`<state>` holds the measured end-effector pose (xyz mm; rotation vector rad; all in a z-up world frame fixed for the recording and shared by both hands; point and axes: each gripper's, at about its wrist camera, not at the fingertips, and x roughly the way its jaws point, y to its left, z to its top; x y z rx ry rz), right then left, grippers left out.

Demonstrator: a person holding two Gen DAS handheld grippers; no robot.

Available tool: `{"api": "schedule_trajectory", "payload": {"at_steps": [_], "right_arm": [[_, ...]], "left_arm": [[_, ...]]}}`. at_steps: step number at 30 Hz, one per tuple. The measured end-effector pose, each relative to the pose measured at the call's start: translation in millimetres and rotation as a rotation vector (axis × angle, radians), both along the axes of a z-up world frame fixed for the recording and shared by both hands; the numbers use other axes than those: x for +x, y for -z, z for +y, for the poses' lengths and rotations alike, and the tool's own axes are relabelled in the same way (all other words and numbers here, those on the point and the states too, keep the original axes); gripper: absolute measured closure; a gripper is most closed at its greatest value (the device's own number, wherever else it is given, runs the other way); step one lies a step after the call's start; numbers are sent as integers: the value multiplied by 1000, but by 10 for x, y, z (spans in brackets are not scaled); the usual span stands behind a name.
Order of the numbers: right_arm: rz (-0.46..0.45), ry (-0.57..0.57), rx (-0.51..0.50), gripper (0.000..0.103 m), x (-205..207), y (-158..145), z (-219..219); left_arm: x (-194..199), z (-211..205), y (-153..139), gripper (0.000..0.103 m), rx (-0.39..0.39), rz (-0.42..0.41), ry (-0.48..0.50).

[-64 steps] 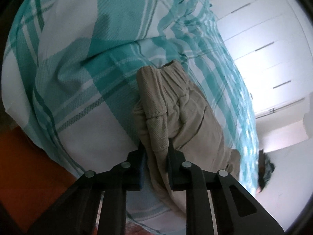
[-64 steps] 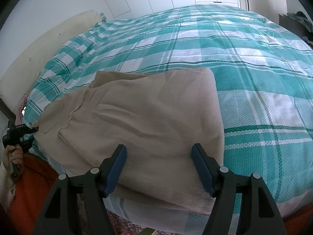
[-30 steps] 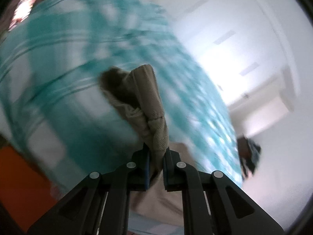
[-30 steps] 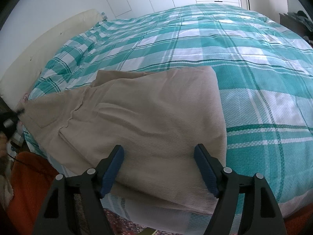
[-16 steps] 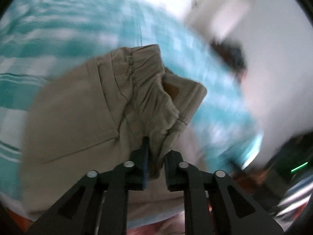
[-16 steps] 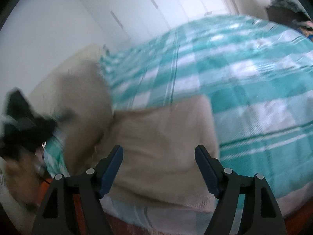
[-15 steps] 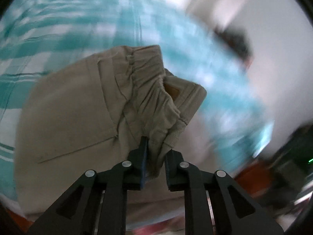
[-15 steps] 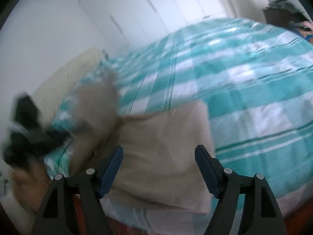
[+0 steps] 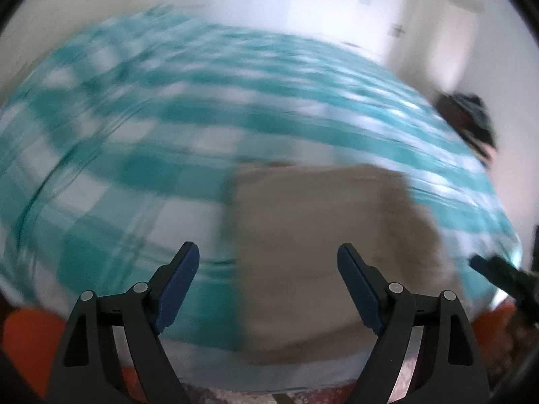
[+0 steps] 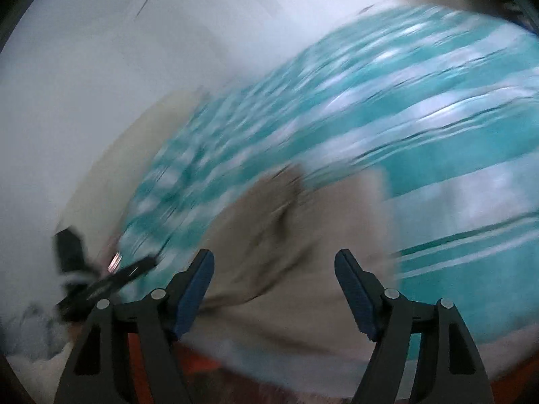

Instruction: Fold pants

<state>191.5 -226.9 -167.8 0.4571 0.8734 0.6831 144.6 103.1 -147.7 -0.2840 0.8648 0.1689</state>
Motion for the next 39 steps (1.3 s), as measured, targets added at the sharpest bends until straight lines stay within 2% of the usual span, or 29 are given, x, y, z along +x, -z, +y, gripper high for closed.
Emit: {"api": "schedule_trajectory", "payload": {"at_steps": [3, 5, 8, 12, 14, 17, 18, 19, 20, 23, 24, 26, 28, 29, 31, 33, 35, 39], "right_arm": [[17, -147, -137, 41, 104, 15, 521], [50, -168, -176, 44, 191, 71, 663], [66, -161, -216, 45, 328, 133, 764], [118, -148, -226, 46, 490, 246, 793], [178, -118, -256, 57, 570, 315, 758], [204, -91, -245, 58, 604, 325, 738], [195, -101, -273, 60, 604, 317, 783], [182, -116, -311, 82, 604, 308, 830], [169, -128, -353, 89, 607, 297, 872], [116, -138, -323, 92, 668, 99, 825], [77, -129, -297, 92, 679, -38, 754], [54, -127, -277, 93, 705, -139, 627], [83, -124, -311, 93, 748, -18, 592], [123, -127, -331, 93, 775, 135, 573], [174, -127, -313, 92, 783, 312, 528], [202, -87, -236, 81, 763, 351, 414], [235, -31, -179, 58, 732, 351, 281], [305, -36, -108, 55, 700, 410, 198]], "left_arm": [[-74, 196, 204, 21, -53, 36, -65], [-87, 195, 227, 21, -53, 36, -53], [-70, 165, 243, 21, -24, 19, -32], [-46, 101, 332, 21, 13, 45, -8], [-39, 79, 341, 21, 16, 49, -7], [-30, 31, 337, 21, 22, 42, 9], [-30, 9, 339, 22, 31, 42, 15], [-27, -9, 341, 24, 36, 43, 23], [-26, -22, 341, 28, 40, 44, 29], [-65, -74, 323, 30, 49, 32, 44], [-71, -116, 331, 30, 49, 32, 63], [-42, -210, 370, 30, 59, 45, 96], [15, -308, 438, 30, 58, 73, 135], [36, -345, 468, 30, 56, 85, 149], [64, -420, 523, 30, 67, 101, 165], [61, -445, 533, 30, 76, 103, 167], [62, -428, 530, 30, 66, 103, 171], [89, -393, 544, 30, 40, 107, 163]]}}
